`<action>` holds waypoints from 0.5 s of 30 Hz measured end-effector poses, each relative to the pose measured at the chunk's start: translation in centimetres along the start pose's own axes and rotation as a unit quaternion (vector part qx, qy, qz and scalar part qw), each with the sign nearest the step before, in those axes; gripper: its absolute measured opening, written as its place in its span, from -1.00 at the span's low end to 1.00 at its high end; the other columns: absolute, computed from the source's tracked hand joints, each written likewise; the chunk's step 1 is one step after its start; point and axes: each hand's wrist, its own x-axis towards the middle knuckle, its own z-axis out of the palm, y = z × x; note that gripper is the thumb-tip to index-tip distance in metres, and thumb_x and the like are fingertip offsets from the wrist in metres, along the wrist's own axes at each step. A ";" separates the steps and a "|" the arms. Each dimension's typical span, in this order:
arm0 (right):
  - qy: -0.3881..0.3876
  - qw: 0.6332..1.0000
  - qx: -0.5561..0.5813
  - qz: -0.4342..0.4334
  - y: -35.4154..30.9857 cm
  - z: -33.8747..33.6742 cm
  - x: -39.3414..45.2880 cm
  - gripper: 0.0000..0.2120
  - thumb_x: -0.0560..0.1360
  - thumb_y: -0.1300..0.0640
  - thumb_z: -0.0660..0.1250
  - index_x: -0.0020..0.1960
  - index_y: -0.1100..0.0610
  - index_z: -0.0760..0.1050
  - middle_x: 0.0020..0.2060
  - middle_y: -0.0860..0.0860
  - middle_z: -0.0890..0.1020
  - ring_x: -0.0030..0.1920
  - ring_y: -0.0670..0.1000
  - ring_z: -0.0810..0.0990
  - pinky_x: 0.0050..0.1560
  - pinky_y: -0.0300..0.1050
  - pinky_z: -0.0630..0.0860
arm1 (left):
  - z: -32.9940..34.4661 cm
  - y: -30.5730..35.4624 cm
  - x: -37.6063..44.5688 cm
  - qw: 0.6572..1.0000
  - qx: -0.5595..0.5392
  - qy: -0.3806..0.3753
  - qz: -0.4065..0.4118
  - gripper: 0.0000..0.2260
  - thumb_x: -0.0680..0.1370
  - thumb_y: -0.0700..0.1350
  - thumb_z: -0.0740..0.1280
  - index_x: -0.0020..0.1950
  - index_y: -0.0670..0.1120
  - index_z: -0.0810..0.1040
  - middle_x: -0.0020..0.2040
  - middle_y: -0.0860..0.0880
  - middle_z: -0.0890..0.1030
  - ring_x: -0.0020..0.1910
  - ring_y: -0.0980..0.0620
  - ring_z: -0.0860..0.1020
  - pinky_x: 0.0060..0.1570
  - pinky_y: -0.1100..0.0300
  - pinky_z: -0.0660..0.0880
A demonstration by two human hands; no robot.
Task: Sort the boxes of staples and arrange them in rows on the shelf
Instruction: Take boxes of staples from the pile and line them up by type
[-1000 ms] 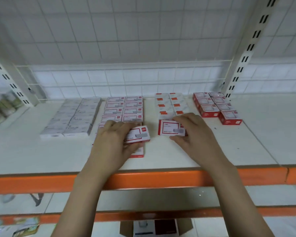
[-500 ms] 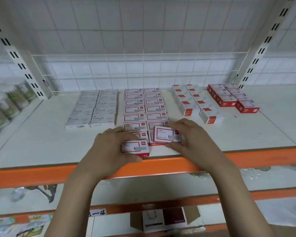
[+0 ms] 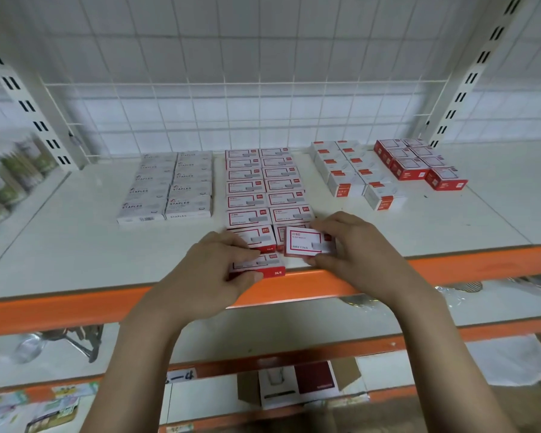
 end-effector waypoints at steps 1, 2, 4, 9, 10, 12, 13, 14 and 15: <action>-0.002 1.000 0.001 0.000 -0.1 0.0 -0.1 -0.47 0.45 0.04 0.39 0.38 0.01 0.36 0.23 -0.05 0.47 0.22 -0.06 0.38 0.19 -0.24 0.34 | 0.1 0.1 0.0 1.000 0.003 0.001 0.000 -0.66 0.53 0.00 0.31 0.31 0.04 0.49 0.22 0.11 0.44 0.24 0.13 0.29 0.15 0.38 0.16; -0.002 1.000 0.002 0.000 -0.1 -0.1 -0.1 -0.47 0.45 0.05 0.39 0.38 0.00 0.35 0.23 -0.05 0.47 0.22 -0.06 0.38 0.19 -0.24 0.34 | 0.2 0.1 0.0 1.000 0.003 0.002 -0.001 -0.67 0.53 0.00 0.31 0.30 0.04 0.50 0.22 0.10 0.45 0.23 0.11 0.31 0.15 0.36 0.18; 0.000 1.000 0.001 -0.002 -0.1 -0.2 -0.2 -0.46 0.45 0.05 0.39 0.39 -0.01 0.35 0.23 -0.06 0.46 0.22 -0.06 0.38 0.19 -0.24 0.33 | 0.2 0.2 0.0 1.000 0.002 0.007 -0.004 -0.68 0.52 -0.01 0.33 0.27 0.04 0.52 0.19 0.08 0.47 0.21 0.09 0.33 0.16 0.31 0.22; -0.001 1.000 -0.003 -0.001 0.0 -0.6 -0.4 -0.45 0.45 0.04 0.38 0.40 -0.01 0.32 0.24 -0.07 0.45 0.23 -0.07 0.37 0.19 -0.25 0.33 | 0.4 0.2 0.2 0.998 0.027 0.043 -0.033 -0.65 0.48 0.02 0.39 0.25 0.01 0.54 0.16 0.08 0.47 0.17 0.08 0.36 0.09 0.35 0.22; -0.003 1.000 -0.003 -0.001 0.0 -0.6 -0.4 -0.45 0.45 0.04 0.38 0.40 -0.01 0.32 0.23 -0.07 0.46 0.23 -0.07 0.37 0.19 -0.25 0.33 | 0.4 0.3 0.2 0.997 0.027 0.053 -0.039 -0.66 0.46 0.01 0.40 0.23 0.01 0.56 0.13 0.08 0.47 0.17 0.07 0.38 0.08 0.35 0.23; -0.004 1.000 -0.003 -0.002 0.0 -0.6 -0.6 -0.45 0.45 0.04 0.38 0.40 -0.01 0.32 0.21 -0.08 0.46 0.23 -0.07 0.38 0.19 -0.25 0.33 | 0.3 0.4 0.2 0.996 0.029 0.064 -0.048 -0.69 0.45 0.00 0.42 0.18 0.01 0.60 0.10 0.08 0.44 0.16 0.05 0.38 0.12 0.30 0.25; -0.004 1.000 -0.005 -0.003 0.0 -0.7 -0.7 -0.46 0.45 0.04 0.38 0.40 -0.01 0.33 0.21 -0.08 0.46 0.22 -0.07 0.38 0.19 -0.25 0.33 | 0.3 0.3 0.2 0.996 0.036 0.064 -0.049 -0.70 0.45 0.01 0.42 0.17 0.02 0.60 0.12 0.06 0.44 0.17 0.03 0.37 0.15 0.26 0.25; -0.003 1.000 -0.007 -0.005 0.0 -0.7 -0.8 -0.47 0.45 0.04 0.38 0.39 0.00 0.34 0.21 -0.07 0.47 0.22 -0.07 0.38 0.18 -0.26 0.32 | 0.3 0.2 0.2 0.996 0.041 0.061 -0.049 -0.71 0.46 0.02 0.41 0.16 0.03 0.61 0.15 0.04 0.45 0.17 0.02 0.36 0.18 0.22 0.25; -0.001 1.000 -0.009 -0.006 0.1 -0.8 -0.9 -0.47 0.45 0.04 0.38 0.39 0.01 0.35 0.21 -0.07 0.47 0.21 -0.07 0.39 0.17 -0.28 0.31 | 0.3 0.1 0.1 0.996 0.042 0.057 -0.052 -0.71 0.46 0.06 0.40 0.16 0.04 0.60 0.18 0.03 0.45 0.18 0.01 0.35 0.19 0.20 0.25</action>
